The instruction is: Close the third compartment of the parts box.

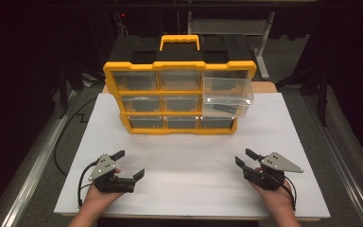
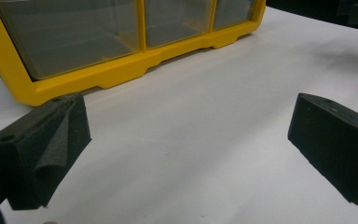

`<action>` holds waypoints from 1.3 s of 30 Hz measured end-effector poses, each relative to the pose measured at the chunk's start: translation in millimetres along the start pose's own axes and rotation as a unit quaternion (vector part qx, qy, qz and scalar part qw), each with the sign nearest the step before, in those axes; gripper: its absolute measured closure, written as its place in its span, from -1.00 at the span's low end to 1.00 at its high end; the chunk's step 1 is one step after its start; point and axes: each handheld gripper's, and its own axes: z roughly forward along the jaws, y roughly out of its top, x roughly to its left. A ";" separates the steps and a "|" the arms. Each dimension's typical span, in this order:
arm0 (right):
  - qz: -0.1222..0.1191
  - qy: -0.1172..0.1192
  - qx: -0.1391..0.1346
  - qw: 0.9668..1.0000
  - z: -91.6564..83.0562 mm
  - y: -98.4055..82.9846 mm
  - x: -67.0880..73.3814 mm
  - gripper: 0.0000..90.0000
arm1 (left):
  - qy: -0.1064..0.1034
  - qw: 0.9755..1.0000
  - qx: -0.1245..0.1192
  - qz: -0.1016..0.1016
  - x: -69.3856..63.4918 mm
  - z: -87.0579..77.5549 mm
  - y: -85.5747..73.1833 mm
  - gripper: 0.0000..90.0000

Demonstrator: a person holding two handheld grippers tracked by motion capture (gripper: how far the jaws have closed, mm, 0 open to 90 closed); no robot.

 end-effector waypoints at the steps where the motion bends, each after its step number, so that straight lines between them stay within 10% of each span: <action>1: -0.001 -0.002 0.001 1.000 -0.4 0.3 0.3 0.25 | -0.001 1.000 0.001 0.001 0.1 0.0 0.0 -0.99; 17: 0.004 -0.001 0.001 1.000 -2.6 1.2 1.5 1.00 | -0.004 1.000 0.000 0.002 -0.4 0.2 0.0 -0.99; 39: -0.019 0.019 -0.030 0.999 17.2 24.7 24.7 1.00 | -0.013 1.000 -0.017 -0.002 -2.4 -0.1 0.2 -0.99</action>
